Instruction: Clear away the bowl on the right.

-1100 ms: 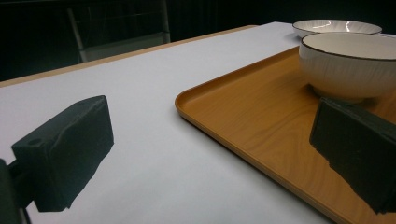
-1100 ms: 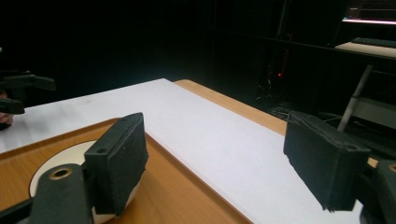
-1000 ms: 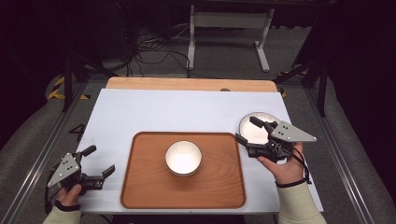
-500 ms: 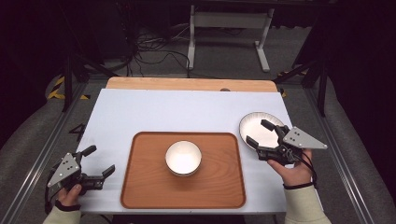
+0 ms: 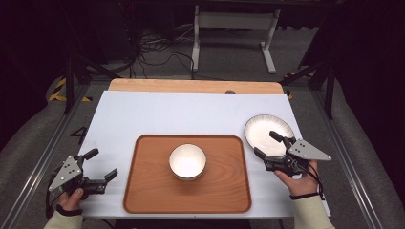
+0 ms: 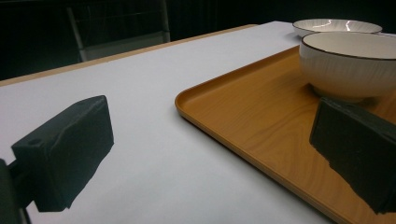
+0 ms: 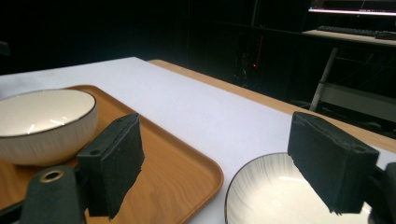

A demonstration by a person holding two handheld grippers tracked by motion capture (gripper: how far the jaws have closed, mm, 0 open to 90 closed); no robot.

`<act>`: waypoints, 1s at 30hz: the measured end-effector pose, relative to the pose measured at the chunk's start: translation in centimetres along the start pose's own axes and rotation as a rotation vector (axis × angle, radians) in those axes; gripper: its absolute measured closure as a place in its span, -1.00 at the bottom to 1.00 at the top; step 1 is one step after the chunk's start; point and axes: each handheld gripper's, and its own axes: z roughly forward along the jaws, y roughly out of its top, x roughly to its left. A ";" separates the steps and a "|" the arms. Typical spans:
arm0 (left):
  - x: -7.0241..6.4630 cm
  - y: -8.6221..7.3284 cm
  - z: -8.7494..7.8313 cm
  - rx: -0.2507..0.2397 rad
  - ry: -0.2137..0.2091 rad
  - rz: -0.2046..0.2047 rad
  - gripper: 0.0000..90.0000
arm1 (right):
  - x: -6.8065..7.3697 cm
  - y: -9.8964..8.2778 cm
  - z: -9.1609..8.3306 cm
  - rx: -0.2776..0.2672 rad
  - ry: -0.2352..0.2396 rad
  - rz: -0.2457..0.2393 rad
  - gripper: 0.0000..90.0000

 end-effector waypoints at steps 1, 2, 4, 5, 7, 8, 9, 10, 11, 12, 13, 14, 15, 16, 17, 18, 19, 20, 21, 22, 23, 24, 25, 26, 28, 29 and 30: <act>0.0 0.0 0.0 0.003 -0.002 0.001 -0.99 | 0.0 -0.2 0.1 0.004 0.001 0.000 -0.58; 0.0 0.0 0.0 0.002 -0.001 0.001 -0.99 | 0.0 -0.4 0.1 0.010 0.001 0.000 -0.58; 0.0 0.0 0.0 0.002 -0.001 0.001 -0.99 | 0.0 -0.8 0.2 0.024 -0.002 0.003 -0.58; 0.0 0.0 0.0 0.003 -0.002 0.001 -0.99 | -0.1 -1.0 0.2 0.027 -0.003 0.004 -0.58; 0.0 0.0 0.0 0.002 -0.001 0.001 -0.99 | -0.1 -1.3 0.2 0.034 -0.006 0.010 -0.58; 0.0 0.0 0.0 0.002 -0.001 0.001 -0.99 | -0.1 -1.5 0.2 0.037 -0.009 0.011 -0.58; 0.0 0.0 0.0 0.003 -0.001 0.000 -0.99 | -0.1 -1.6 0.2 0.041 -0.009 0.012 -0.59; 0.0 0.0 0.0 0.002 -0.001 0.001 -0.99 | 0.0 -1.8 0.3 0.045 -0.008 0.015 -0.59; 0.0 0.0 0.0 0.003 0.000 0.000 -0.99 | 0.0 -1.9 0.3 0.050 -0.006 0.017 -0.59; 0.0 0.0 0.0 0.003 -0.001 0.002 -0.99 | 0.1 -2.1 0.3 0.058 -0.010 0.017 -0.59; 0.0 0.0 0.0 0.000 0.001 0.000 -0.99 | 0.1 -2.3 0.3 0.058 -0.006 0.019 -0.59; 0.0 0.0 0.0 0.000 0.001 -0.001 -0.99 | 0.1 -2.4 0.3 0.064 -0.005 0.021 -0.59; 0.0 0.0 0.0 0.000 0.001 0.001 -0.99 | 0.2 -2.6 0.2 0.073 -0.006 0.020 -0.59; 0.0 0.0 0.0 0.000 0.002 0.000 -0.99 | 0.2 -2.8 0.3 0.079 -0.004 0.022 -0.60; 0.0 0.0 0.0 0.000 0.001 0.000 -0.99 | 0.2 -3.0 0.2 0.092 -0.009 0.026 -0.60; 0.0 0.0 0.0 0.000 0.001 0.001 -0.99 | 0.2 -3.2 0.2 0.097 -0.009 0.033 -0.60; 0.0 0.0 0.0 0.000 0.002 -0.001 -0.99 | 0.2 -3.4 0.2 0.110 -0.013 0.034 -0.60; 0.0 0.0 0.0 0.001 0.001 0.000 -0.99 | 0.2 -3.6 0.2 0.115 -0.016 0.035 -0.60; 0.0 0.0 0.0 0.000 0.002 0.000 -0.99 | 0.2 -3.8 0.2 0.125 -0.016 0.037 -0.60; 0.0 0.0 0.0 0.000 0.002 0.000 -0.99 | 0.1 -4.0 0.2 0.137 -0.015 0.047 -0.60; 0.0 0.0 0.0 0.001 0.002 0.000 -0.99 | 0.1 -4.2 0.2 0.152 -0.020 0.050 -0.60; 0.0 0.0 0.0 0.001 0.002 0.000 -0.99 | 0.1 -4.4 0.3 0.173 -0.021 0.073 -0.61; 0.0 0.0 0.0 0.002 0.001 -0.001 -0.99 | 0.0 -4.6 0.3 0.210 -0.031 0.127 -0.71; 0.0 0.0 0.0 0.001 0.002 0.001 -0.99 | -0.1 -4.6 0.4 0.218 -0.038 0.146 -0.74; 0.0 0.0 0.0 0.004 0.001 0.004 -0.99 | -0.1 -4.6 0.4 0.218 -0.063 0.153 -0.73; 0.0 0.0 0.0 0.003 0.002 0.003 -0.99 | -0.1 -4.7 0.5 0.220 -0.058 0.148 -0.73; 0.0 0.0 0.0 0.003 0.000 0.005 -0.99 | -0.1 -4.6 0.5 0.228 -0.056 0.146 -0.73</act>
